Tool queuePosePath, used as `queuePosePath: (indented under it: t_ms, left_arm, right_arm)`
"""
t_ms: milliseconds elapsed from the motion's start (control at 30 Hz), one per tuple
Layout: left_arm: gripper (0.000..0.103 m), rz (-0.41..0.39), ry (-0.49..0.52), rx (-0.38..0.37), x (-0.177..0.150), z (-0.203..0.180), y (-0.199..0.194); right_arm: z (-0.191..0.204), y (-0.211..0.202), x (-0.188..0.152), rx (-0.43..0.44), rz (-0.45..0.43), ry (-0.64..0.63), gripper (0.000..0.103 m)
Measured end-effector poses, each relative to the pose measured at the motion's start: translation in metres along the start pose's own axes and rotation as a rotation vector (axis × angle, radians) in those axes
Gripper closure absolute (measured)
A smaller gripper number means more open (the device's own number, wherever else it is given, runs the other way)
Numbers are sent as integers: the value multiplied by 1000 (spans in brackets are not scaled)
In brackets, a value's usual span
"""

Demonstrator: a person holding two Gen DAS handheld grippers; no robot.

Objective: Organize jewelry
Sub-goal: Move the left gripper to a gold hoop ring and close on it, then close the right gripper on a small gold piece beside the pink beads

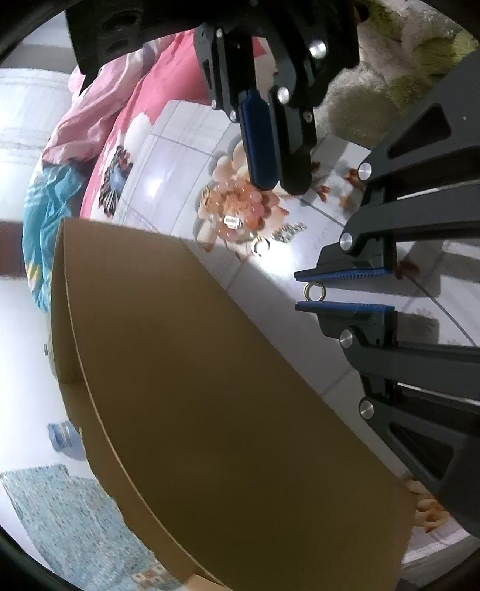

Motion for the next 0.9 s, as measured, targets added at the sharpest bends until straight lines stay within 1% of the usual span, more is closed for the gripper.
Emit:
queuePosePath:
  t_ms: [233,467,700,767,900]
  left_arm:
    - [93,-6,-37,-3,-8,8,-5]
    - [93,-9,-55,-16,-9,9,-5]
    - [93,-15,-62,-20,-10,10,-6]
    - [93,-16,-62,-21,-10,10,-7]
    - [93,-17,-63,-22,-10,11,-7]
  right_arm:
    - [4,20,6,-142,18,-85,84]
    - [12,27,11,-213,11,-154,85]
    - [21,30,12,-211,15,-174,102]
    - [22,30,13,-210,12,-171,102]
    - [17,28,15,-165,9,-124,103]
Point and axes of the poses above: each gripper's, at about its wrist camera, not at the fingertips, and y roughly the way its jaws point, z to its left, x to its top, the point moved 8 cm from there along y, roughly the way its jaws point, and after that the axes turned 8 degrees about z, right-handed, at the moved point
